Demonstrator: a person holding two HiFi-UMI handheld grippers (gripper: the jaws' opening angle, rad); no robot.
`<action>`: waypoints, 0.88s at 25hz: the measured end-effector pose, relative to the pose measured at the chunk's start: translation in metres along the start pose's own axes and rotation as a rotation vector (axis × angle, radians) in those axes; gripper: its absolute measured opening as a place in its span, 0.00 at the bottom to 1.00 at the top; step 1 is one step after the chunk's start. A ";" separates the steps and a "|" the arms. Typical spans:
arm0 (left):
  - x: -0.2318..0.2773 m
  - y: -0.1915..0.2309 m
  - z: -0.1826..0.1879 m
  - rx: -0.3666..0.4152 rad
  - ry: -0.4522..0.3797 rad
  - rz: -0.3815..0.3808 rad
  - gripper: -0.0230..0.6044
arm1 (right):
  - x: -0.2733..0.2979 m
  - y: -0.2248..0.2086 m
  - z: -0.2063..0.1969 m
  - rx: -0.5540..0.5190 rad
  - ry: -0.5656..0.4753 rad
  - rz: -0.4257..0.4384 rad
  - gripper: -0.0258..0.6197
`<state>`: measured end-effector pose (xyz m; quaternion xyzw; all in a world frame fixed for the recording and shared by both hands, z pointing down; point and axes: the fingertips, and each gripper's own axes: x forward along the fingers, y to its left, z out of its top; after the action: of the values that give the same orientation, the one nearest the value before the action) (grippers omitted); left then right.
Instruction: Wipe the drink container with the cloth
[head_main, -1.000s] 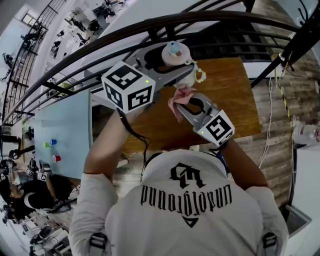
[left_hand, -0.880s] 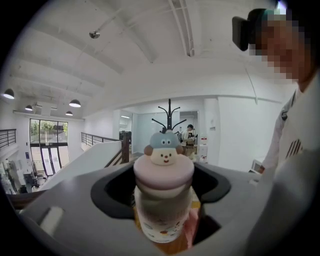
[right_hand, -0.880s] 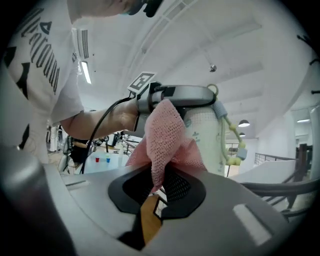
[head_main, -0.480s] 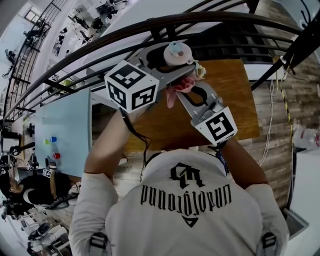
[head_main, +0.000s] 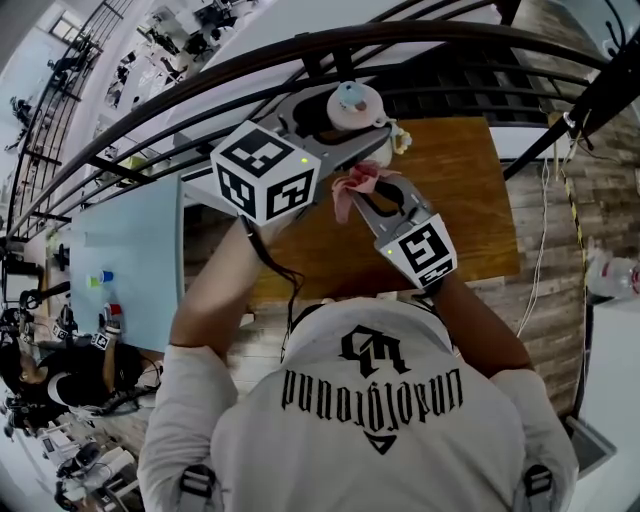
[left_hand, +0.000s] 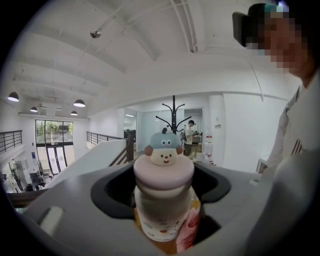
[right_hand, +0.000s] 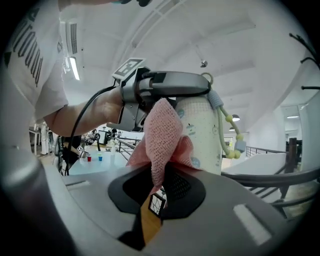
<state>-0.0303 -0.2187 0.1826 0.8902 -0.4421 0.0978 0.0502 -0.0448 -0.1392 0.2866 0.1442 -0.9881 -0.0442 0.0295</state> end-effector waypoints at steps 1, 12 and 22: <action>0.000 0.000 0.000 0.000 0.000 0.001 0.65 | 0.001 0.001 0.007 -0.007 -0.012 0.001 0.10; -0.005 0.006 -0.003 -0.019 -0.004 0.012 0.65 | 0.007 0.002 0.032 -0.002 -0.040 0.013 0.10; -0.005 0.009 -0.021 -0.028 0.007 0.002 0.65 | -0.020 -0.025 -0.025 0.038 0.060 -0.033 0.10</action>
<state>-0.0428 -0.2164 0.2023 0.8885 -0.4443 0.0948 0.0641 -0.0165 -0.1590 0.3079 0.1624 -0.9849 -0.0217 0.0559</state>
